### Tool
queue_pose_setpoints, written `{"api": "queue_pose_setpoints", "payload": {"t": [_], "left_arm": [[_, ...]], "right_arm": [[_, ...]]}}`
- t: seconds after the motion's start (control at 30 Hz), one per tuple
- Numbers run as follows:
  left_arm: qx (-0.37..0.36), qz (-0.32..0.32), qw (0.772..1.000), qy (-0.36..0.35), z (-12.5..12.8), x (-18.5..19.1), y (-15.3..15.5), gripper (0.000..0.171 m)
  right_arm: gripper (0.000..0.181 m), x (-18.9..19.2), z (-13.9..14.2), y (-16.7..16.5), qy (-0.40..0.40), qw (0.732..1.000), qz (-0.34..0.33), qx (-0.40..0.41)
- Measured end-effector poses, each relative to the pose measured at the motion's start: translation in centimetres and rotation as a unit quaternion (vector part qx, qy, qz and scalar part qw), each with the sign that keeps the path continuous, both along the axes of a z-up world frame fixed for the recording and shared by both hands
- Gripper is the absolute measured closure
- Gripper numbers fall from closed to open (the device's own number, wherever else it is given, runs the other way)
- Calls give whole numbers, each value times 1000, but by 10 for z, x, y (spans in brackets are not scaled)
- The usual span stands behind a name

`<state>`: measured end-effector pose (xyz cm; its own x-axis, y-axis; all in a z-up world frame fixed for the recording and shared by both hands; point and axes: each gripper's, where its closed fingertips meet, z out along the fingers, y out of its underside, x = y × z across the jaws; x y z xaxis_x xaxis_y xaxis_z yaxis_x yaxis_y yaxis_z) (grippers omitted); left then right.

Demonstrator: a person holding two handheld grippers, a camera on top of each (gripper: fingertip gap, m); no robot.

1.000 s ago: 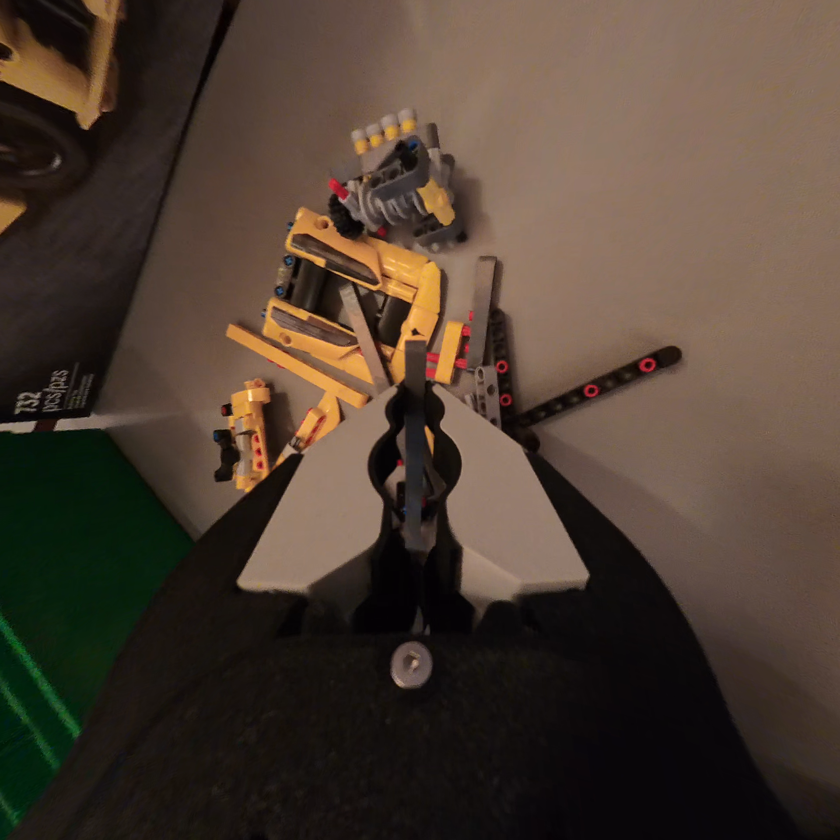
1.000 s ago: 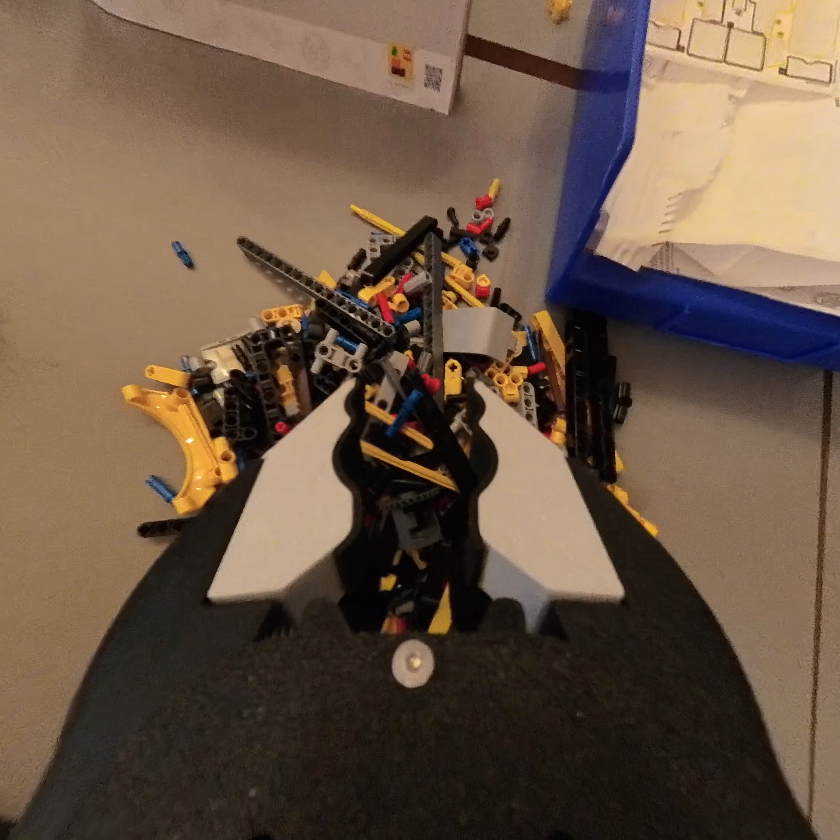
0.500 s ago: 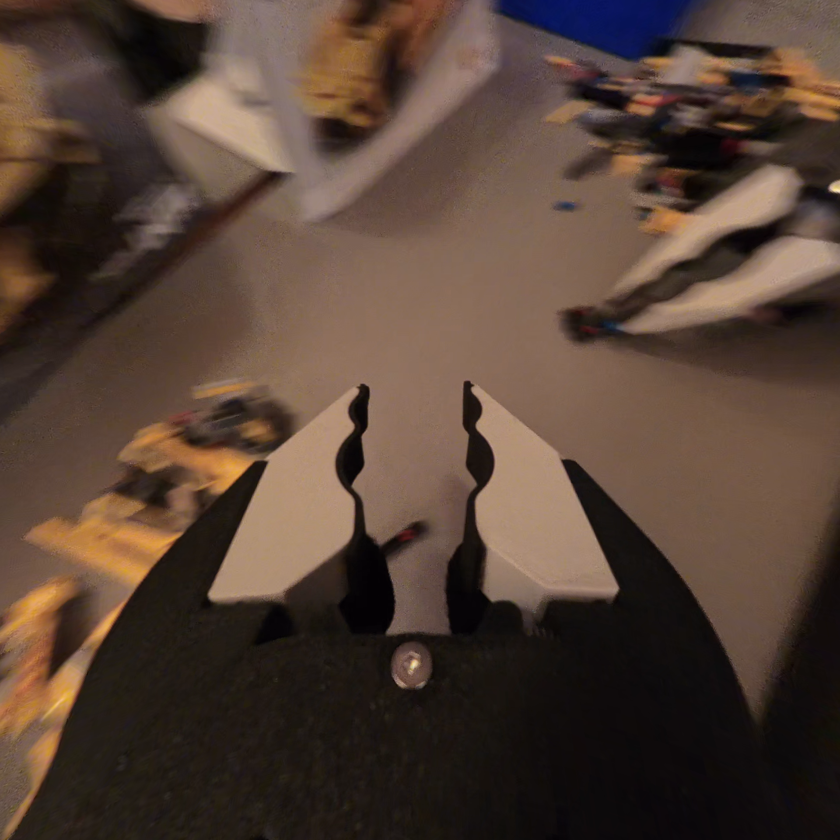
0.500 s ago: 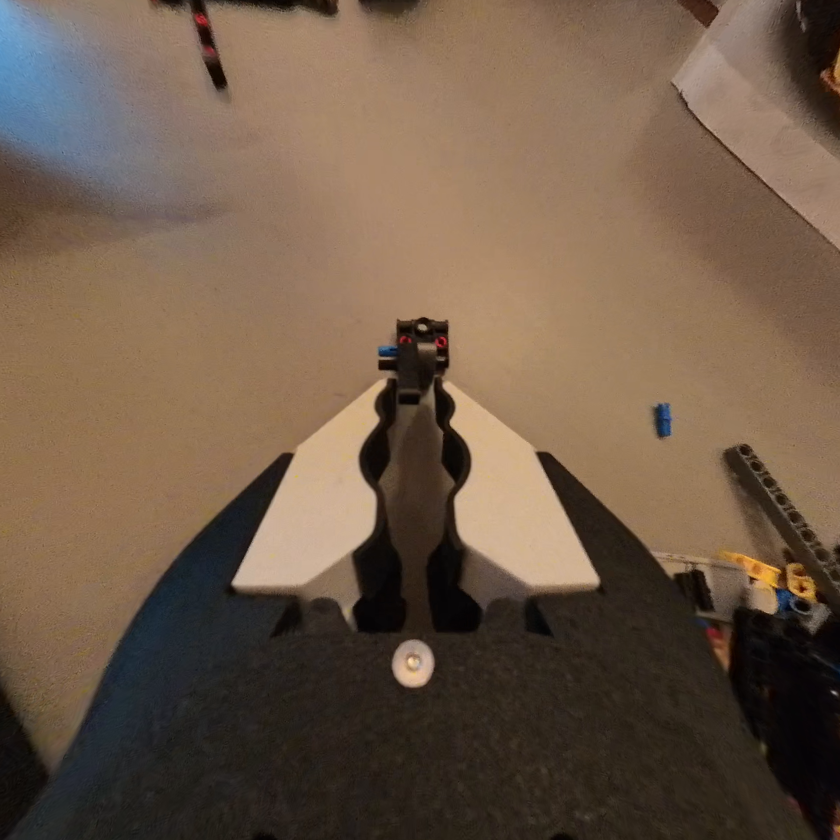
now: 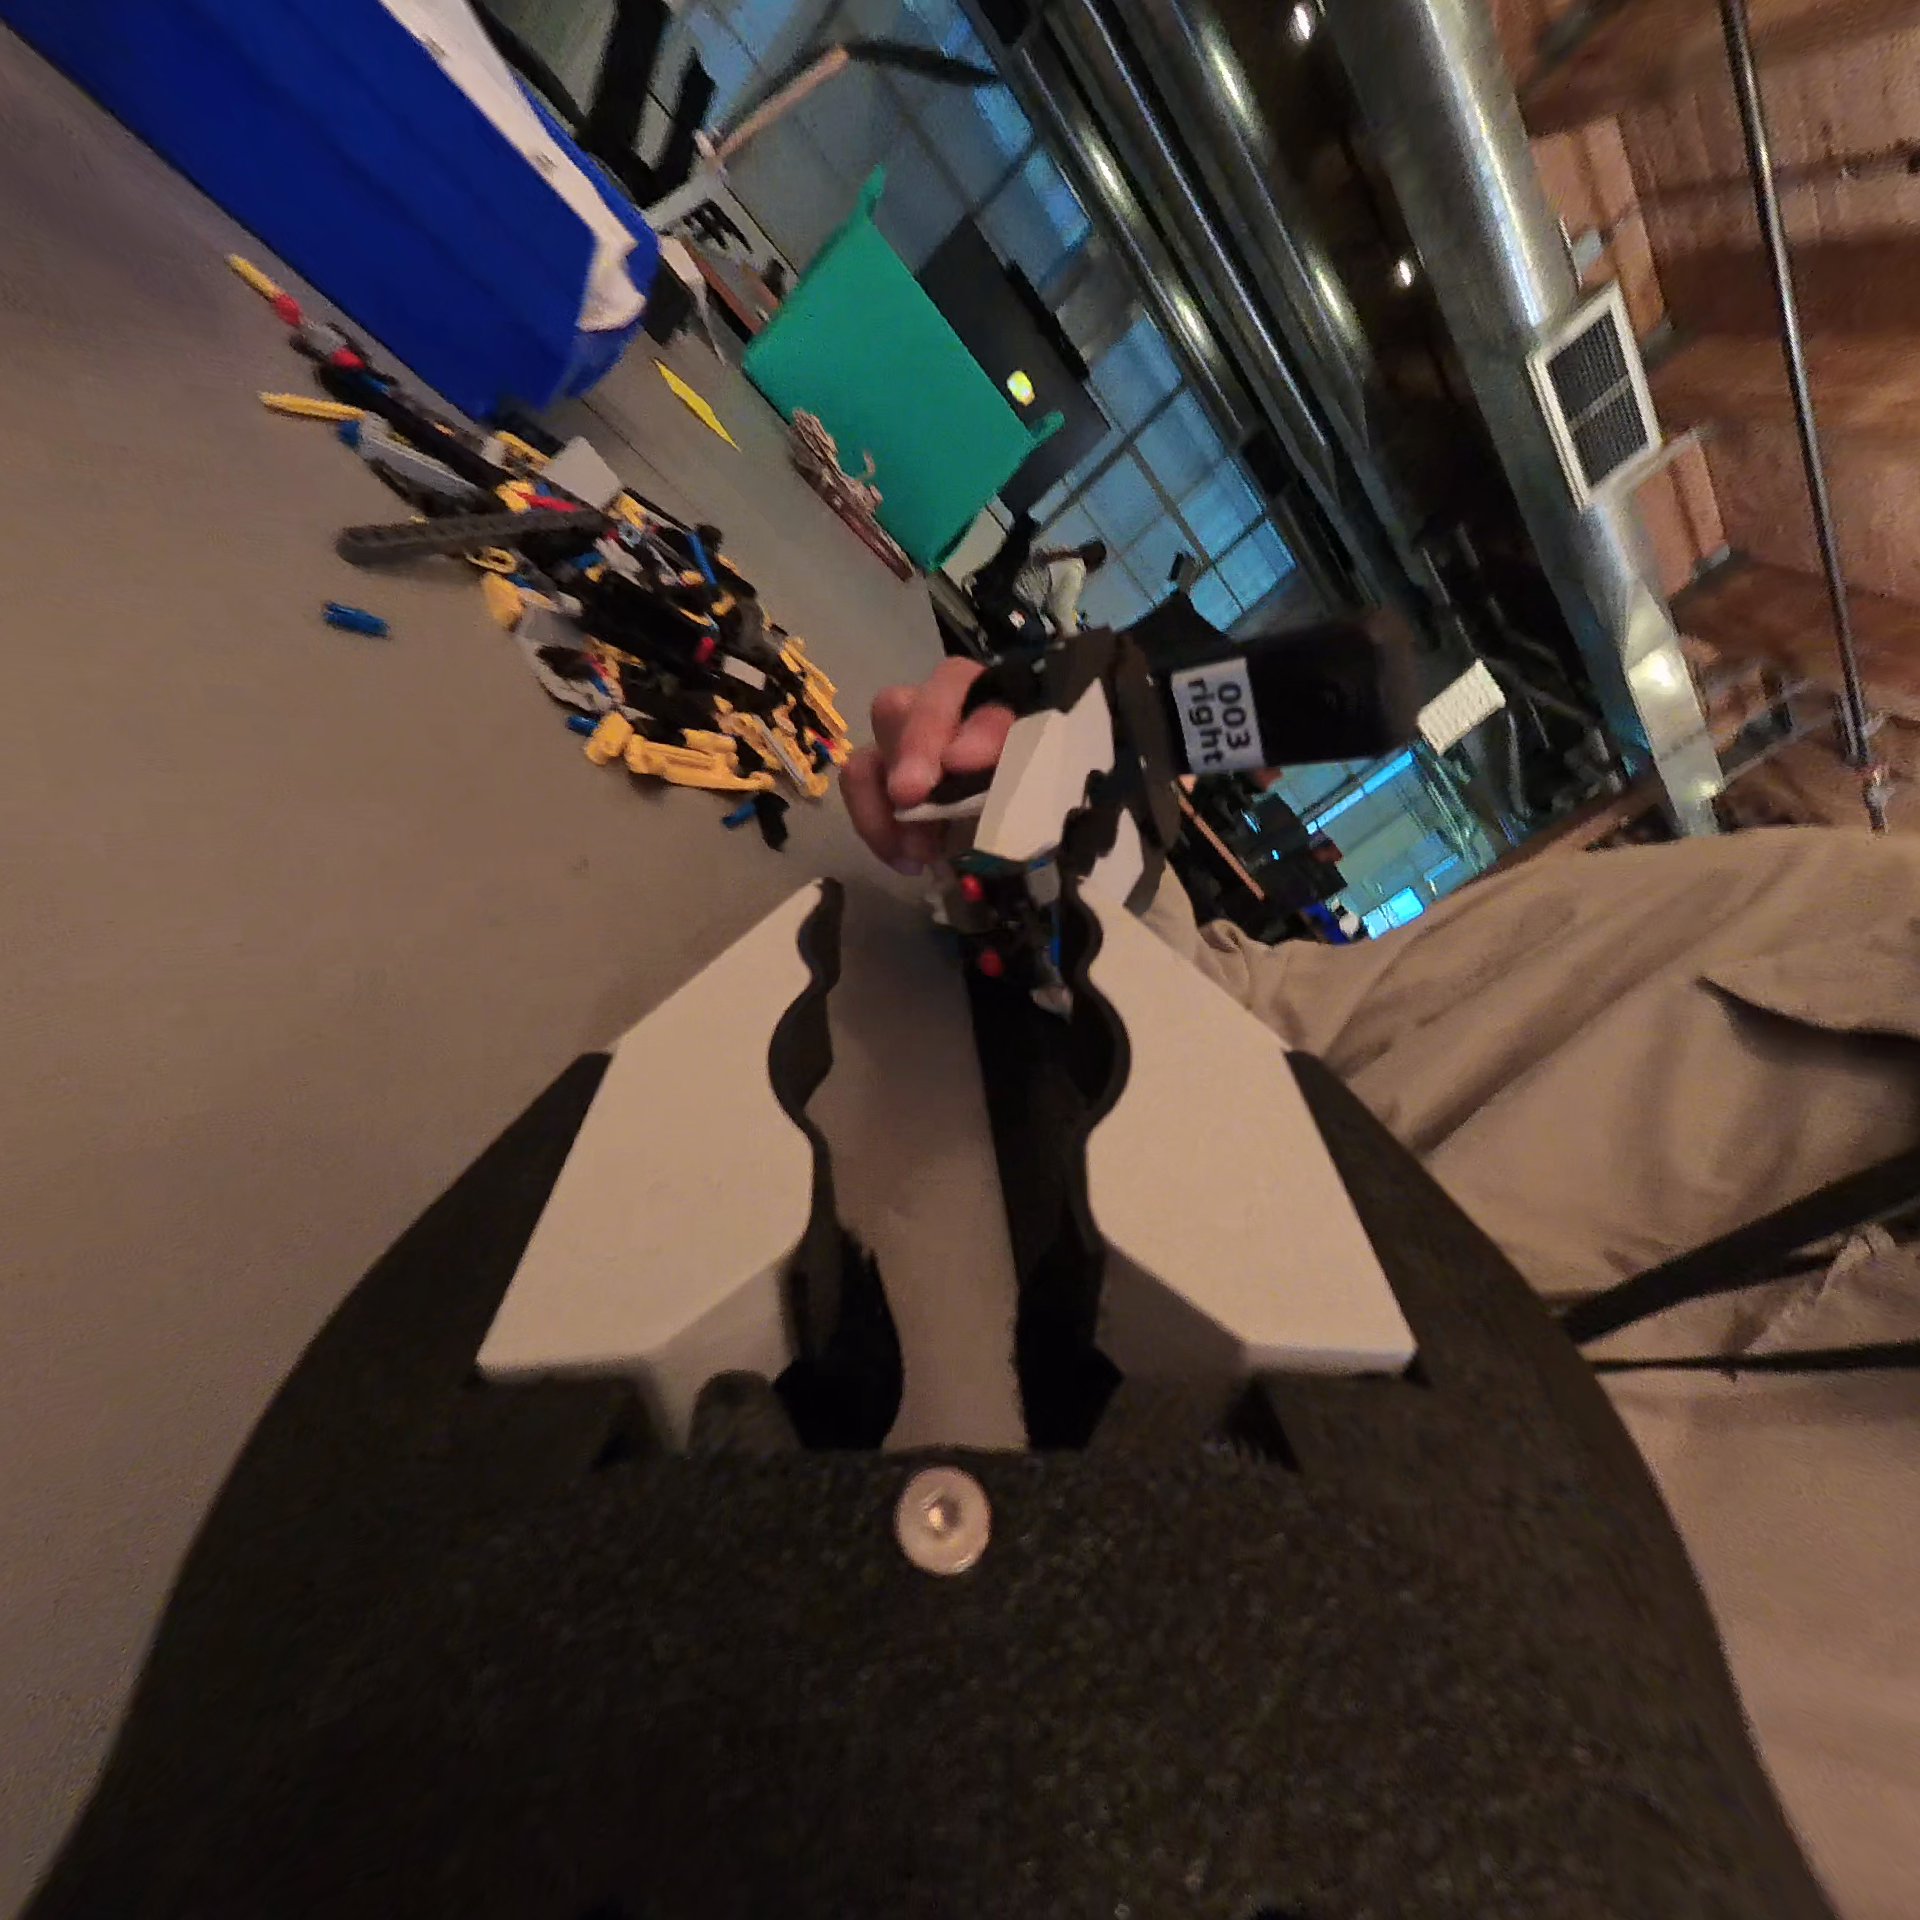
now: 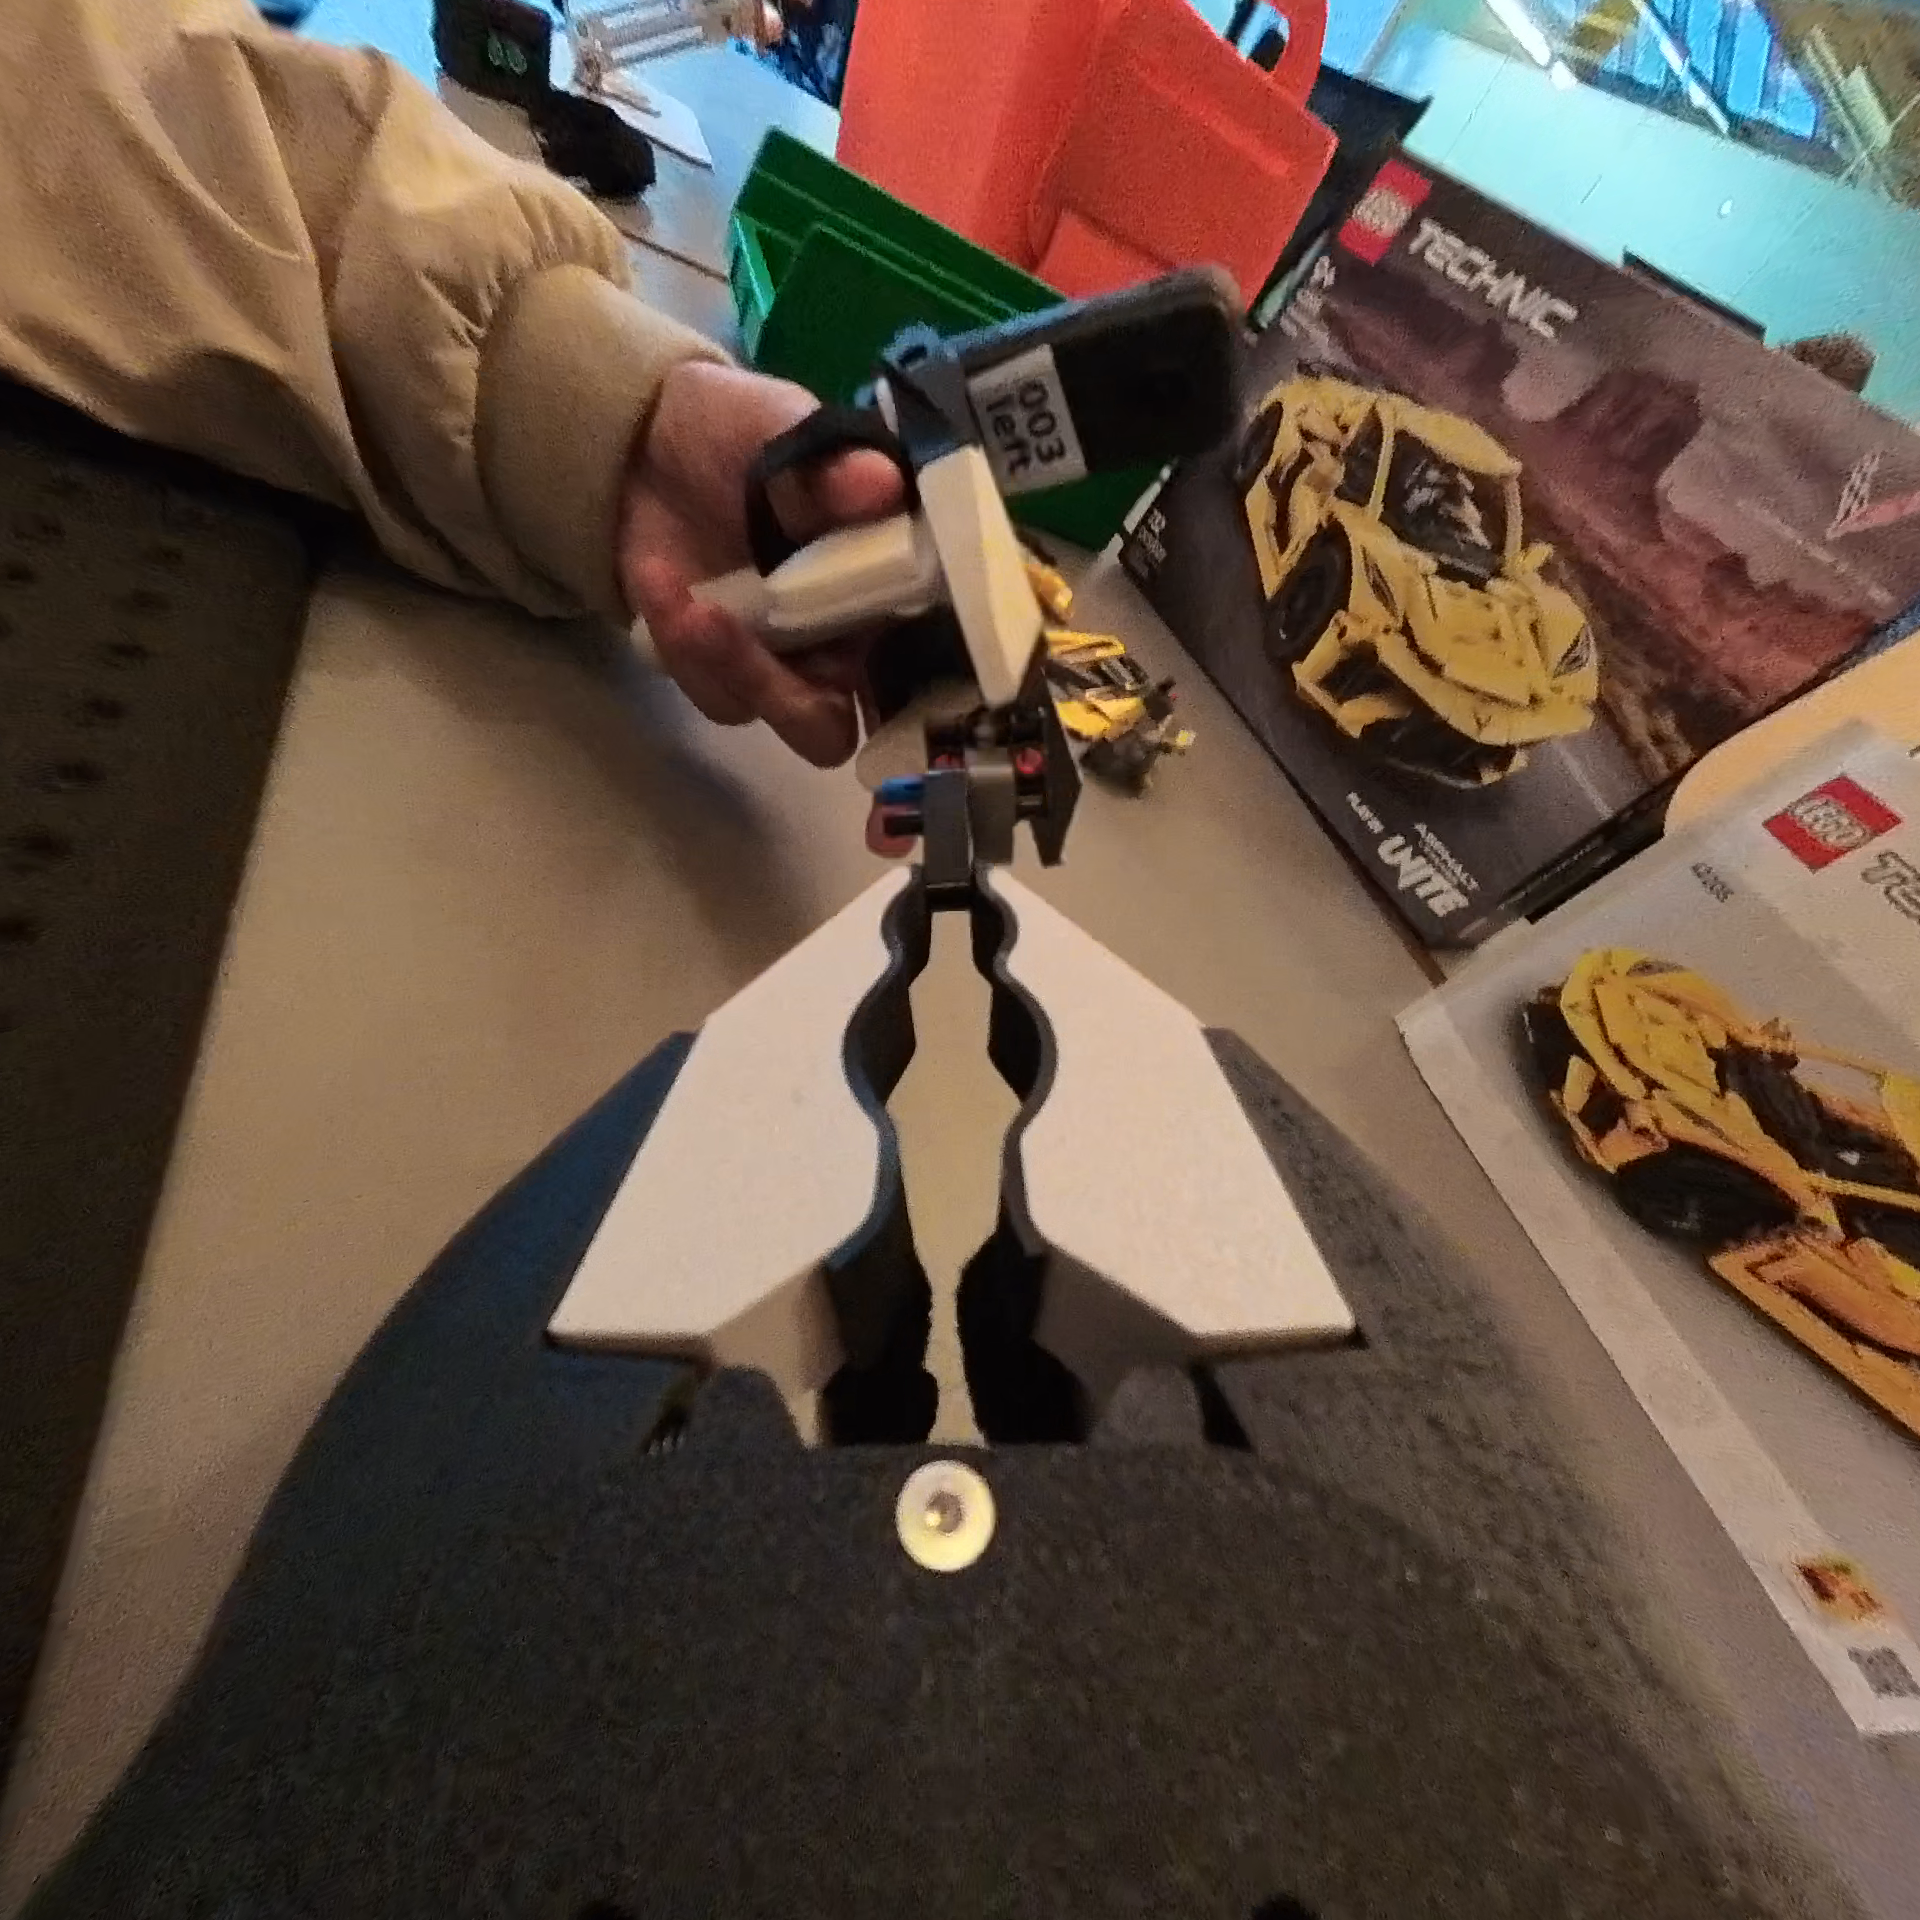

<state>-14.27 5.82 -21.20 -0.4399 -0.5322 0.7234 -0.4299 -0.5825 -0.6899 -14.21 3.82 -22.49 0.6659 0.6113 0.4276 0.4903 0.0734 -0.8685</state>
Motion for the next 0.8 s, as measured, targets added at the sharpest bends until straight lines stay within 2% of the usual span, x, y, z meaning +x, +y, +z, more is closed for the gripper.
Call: {"api": "queue_pose_setpoints", "payload": {"t": [0.07, 0.17, 0.2, 0.33, 0.5, 0.57, 0.63, 0.73, 0.8], "left_arm": [[-11, -26, 999, -18, 8, -4, -11, 132], [-35, -54, 997, -33, 15, -9, -23, 151], [-35, -51, 998, -28, 14, -8, -21, 151], [1, -51, 999, -4, 0, -11, -19, 151], [88, -31, 996, 6, -14, -9, -19, 152], [112, -13, 993, -18, -8, -8, -15, 152], [101, 4, 993, -56, 7, -9, -13, 154], [90, 60, 986, -126, 32, -6, -5, 154], [128, 73, 976, -162, 39, -8, -9, 154]], "right_arm": [[175, -9, 5, -3, 22, 1000, 21, 5], [175, -17, 6, -7, 31, 999, 40, 4], [175, -16, 5, -6, 32, 999, 34, 3], [173, -7, -2, 1, 36, 999, 8, -32], [172, 0, -12, 3, 24, 998, -12, -60], [172, 0, -10, 5, 66, 994, -23, -86], [180, -3, -4, 4, 160, 977, -6, -139], [146, -14, 3, -3, 289, 927, 57, -233], [143, -23, 12, -7, 355, 889, 98, -272]]}}
